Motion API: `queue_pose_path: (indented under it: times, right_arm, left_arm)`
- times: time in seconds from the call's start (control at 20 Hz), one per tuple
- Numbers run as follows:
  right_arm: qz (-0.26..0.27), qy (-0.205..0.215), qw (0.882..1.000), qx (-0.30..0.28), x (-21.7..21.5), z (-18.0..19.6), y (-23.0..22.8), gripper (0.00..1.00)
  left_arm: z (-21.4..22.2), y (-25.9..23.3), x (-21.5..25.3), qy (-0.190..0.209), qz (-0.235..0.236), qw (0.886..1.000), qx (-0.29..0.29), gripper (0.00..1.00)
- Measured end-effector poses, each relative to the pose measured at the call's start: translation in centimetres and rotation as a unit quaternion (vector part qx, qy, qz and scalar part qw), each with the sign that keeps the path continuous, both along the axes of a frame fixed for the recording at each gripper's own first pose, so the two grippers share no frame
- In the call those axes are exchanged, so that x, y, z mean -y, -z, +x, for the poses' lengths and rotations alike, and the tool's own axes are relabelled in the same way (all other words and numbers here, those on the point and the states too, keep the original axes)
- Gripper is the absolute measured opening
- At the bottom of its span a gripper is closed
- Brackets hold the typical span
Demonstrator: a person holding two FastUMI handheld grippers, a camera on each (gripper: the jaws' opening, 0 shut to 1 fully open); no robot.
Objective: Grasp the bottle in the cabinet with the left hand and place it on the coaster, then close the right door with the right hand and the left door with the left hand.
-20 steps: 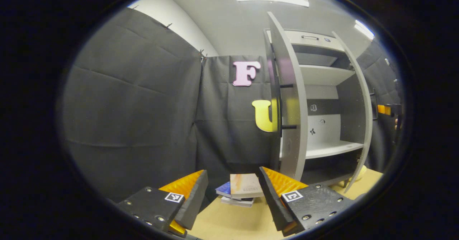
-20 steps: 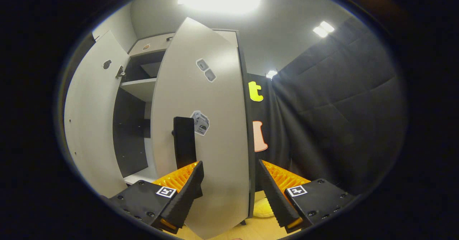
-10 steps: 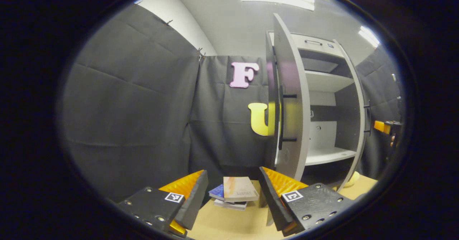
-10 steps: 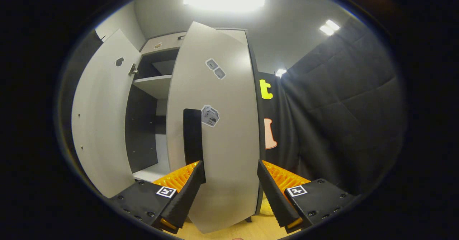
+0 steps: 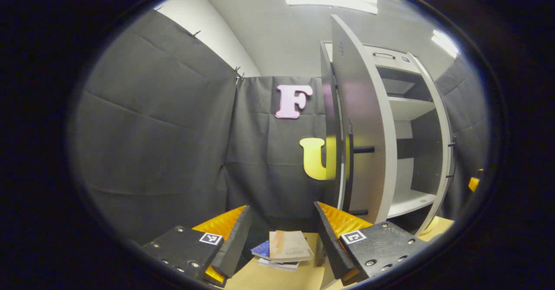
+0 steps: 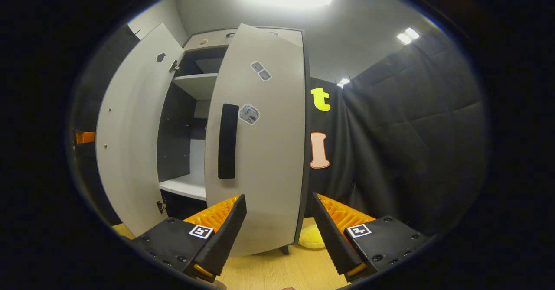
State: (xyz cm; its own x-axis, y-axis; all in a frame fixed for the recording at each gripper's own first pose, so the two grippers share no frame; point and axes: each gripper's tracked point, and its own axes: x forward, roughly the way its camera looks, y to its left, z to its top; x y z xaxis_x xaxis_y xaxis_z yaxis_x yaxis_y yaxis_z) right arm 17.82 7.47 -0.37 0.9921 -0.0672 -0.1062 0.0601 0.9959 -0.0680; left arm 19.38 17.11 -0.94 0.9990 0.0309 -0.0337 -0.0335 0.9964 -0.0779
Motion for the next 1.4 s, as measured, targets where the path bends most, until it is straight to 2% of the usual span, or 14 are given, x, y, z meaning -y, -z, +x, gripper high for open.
queue_pose_path:
  times: [0.1, 0.35, 0.4, 0.45, 0.5, 0.55, 0.6, 0.95, 1.0, 1.1, 1.2, 1.25, 1.3, 1.4]
  right_arm:
    - [0.001, 0.007, 1.000, -0.004, -0.1, 0.2, -0.1, 0.96]
    - [0.007, 0.018, 1.000, -0.005, -0.1, 0.2, -0.2, 0.96]
    - [0.008, 0.018, 1.000, -0.007, 0.0, 0.2, -0.1, 0.92]
    - [0.010, 0.019, 1.000, -0.007, 0.1, 0.2, -0.2, 0.96]
    - [0.012, 0.018, 1.000, -0.006, 0.1, 0.2, -0.3, 0.96]
    - [0.013, 0.017, 1.000, -0.005, 0.2, 0.2, -0.3, 0.96]
    - [0.012, 0.015, 1.000, -0.006, 0.2, 0.2, -0.3, 0.96]
    - [0.018, 0.011, 1.000, -0.004, 0.3, 0.0, -0.3, 0.96]
    - [0.018, 0.011, 1.000, -0.006, 0.2, 0.0, -0.3, 0.92]
    - [0.017, 0.012, 1.000, -0.007, 0.3, 0.0, -0.3, 0.96]
    - [0.016, 0.016, 1.000, -0.007, 0.4, 0.0, -0.4, 0.92]
    - [0.018, 0.018, 1.000, -0.008, 0.3, 0.0, -0.3, 0.96]
    - [0.021, 0.020, 1.000, -0.007, 0.4, 0.0, -0.3, 0.92]
    - [0.022, 0.026, 0.999, -0.007, 0.6, 0.0, -0.3, 0.96]
  left_arm:
    - [0.9, 0.0, 1.2, 0.007, 0.002, 1.000, -0.001, 0.90]
    - [0.8, -0.5, 2.2, -0.005, 0.023, 1.000, 0.003, 0.90]
    - [0.8, -0.6, 2.3, -0.005, 0.024, 1.000, 0.003, 0.90]
    - [0.7, -0.6, 2.4, -0.007, 0.026, 1.000, 0.002, 0.83]
    - [0.6, -0.8, 2.6, -0.008, 0.028, 1.000, 0.002, 0.90]
    - [0.6, -0.9, 3.0, -0.009, 0.030, 0.999, 0.002, 0.90]
    - [0.4, -0.9, 3.4, -0.008, 0.030, 1.000, 0.003, 0.83]
    - [-0.4, -1.7, 8.4, 0.023, 0.023, 0.999, 0.011, 0.83]
    - [-0.5, -1.8, 8.9, 0.027, 0.022, 0.999, 0.011, 0.83]
    - [-0.5, -1.9, 10.1, 0.033, 0.020, 0.999, 0.012, 0.83]
    - [-0.5, -2.0, 11.2, 0.037, 0.020, 0.999, 0.014, 0.83]
    - [-0.4, -2.1, 11.5, 0.037, 0.018, 0.999, 0.015, 0.83]
    - [-0.4, -2.1, 12.0, 0.039, 0.017, 0.999, 0.015, 0.83]
    - [-0.4, -2.0, 12.8, 0.043, 0.012, 0.999, 0.014, 0.83]
